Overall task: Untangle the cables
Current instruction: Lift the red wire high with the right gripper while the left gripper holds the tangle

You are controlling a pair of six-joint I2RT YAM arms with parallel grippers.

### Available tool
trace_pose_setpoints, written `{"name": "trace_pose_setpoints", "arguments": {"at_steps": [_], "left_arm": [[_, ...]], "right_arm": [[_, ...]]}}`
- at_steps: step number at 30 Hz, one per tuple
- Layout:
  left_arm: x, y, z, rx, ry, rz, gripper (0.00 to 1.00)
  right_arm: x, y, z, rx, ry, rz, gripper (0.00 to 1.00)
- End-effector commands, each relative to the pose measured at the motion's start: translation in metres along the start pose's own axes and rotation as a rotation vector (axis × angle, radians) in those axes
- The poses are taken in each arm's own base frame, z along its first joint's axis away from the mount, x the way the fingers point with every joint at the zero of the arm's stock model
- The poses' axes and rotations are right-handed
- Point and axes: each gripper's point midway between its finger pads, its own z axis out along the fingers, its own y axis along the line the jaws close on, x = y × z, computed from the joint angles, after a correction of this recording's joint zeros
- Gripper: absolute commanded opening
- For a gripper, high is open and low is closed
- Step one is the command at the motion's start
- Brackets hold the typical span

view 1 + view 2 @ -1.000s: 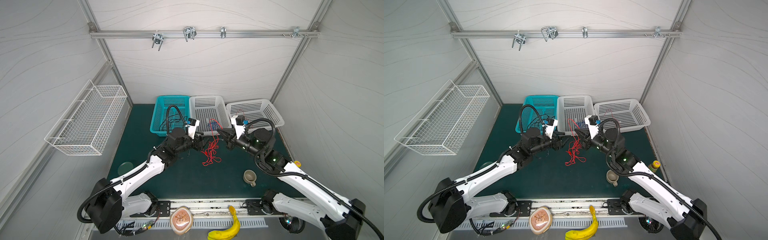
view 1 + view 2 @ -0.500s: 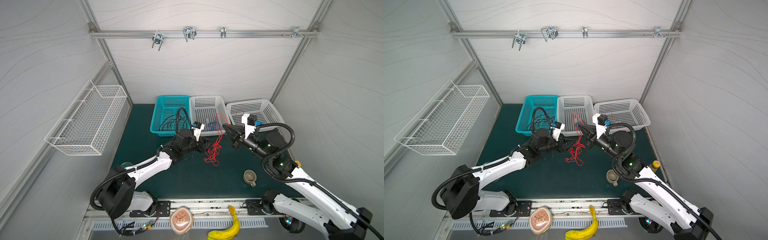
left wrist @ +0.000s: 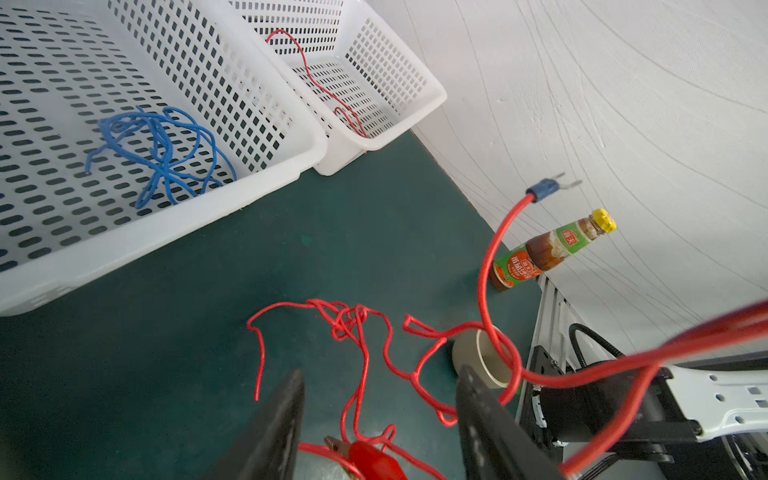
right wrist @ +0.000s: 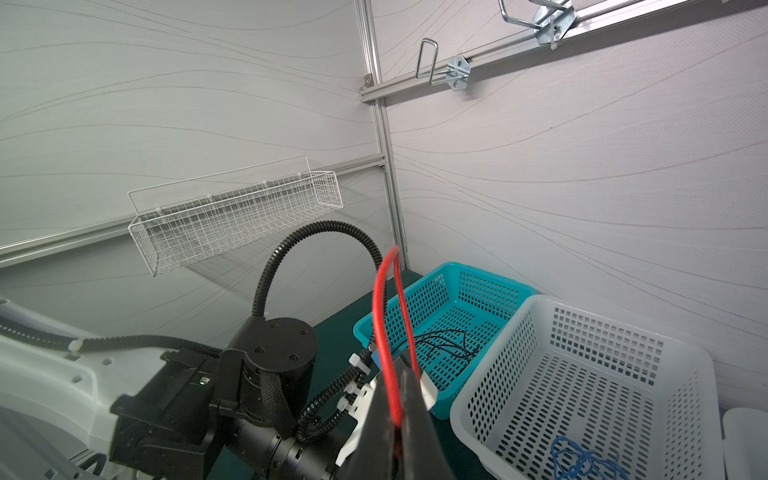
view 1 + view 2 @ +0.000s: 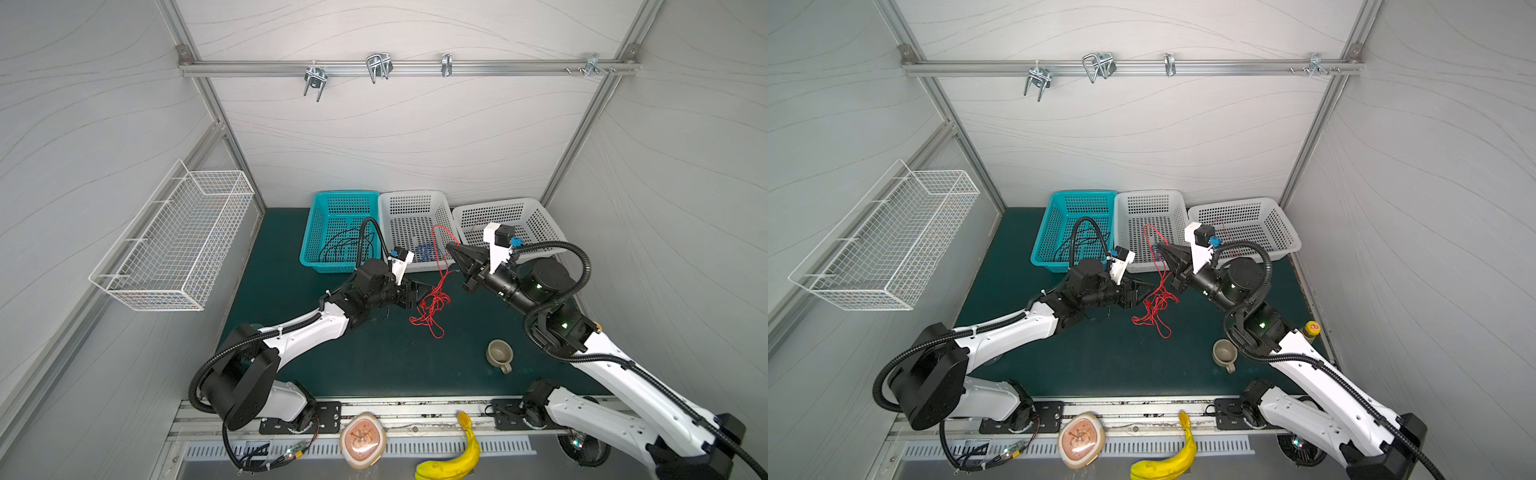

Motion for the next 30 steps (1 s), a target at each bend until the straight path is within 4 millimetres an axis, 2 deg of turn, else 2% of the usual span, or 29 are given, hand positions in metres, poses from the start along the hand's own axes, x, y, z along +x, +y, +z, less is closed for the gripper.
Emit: {"name": "trace_pose_setpoints", "arguments": {"at_steps": [1, 8, 13, 22, 30], "left_arm": [[-0.015, -0.008, -0.008, 0.002, -0.057, 0.065, 0.6], [-0.018, -0.017, -0.019, 0.025, -0.087, 0.112, 0.61], [-0.013, -0.012, -0.015, 0.01, -0.08, 0.107, 0.61], [-0.007, -0.016, -0.002, 0.038, -0.053, 0.119, 0.61], [-0.01, -0.015, -0.002, 0.023, -0.06, 0.126, 0.6]], "right_arm": [[-0.013, -0.002, 0.0, 0.024, -0.017, -0.029, 0.0], [-0.011, -0.006, 0.003, 0.045, -0.004, -0.026, 0.0], [-0.014, -0.001, 0.005, 0.015, -0.007, -0.021, 0.0], [-0.012, 0.002, 0.005, -0.002, 0.001, -0.011, 0.0], [-0.013, 0.002, 0.001, 0.0, -0.001, -0.015, 0.0]]}}
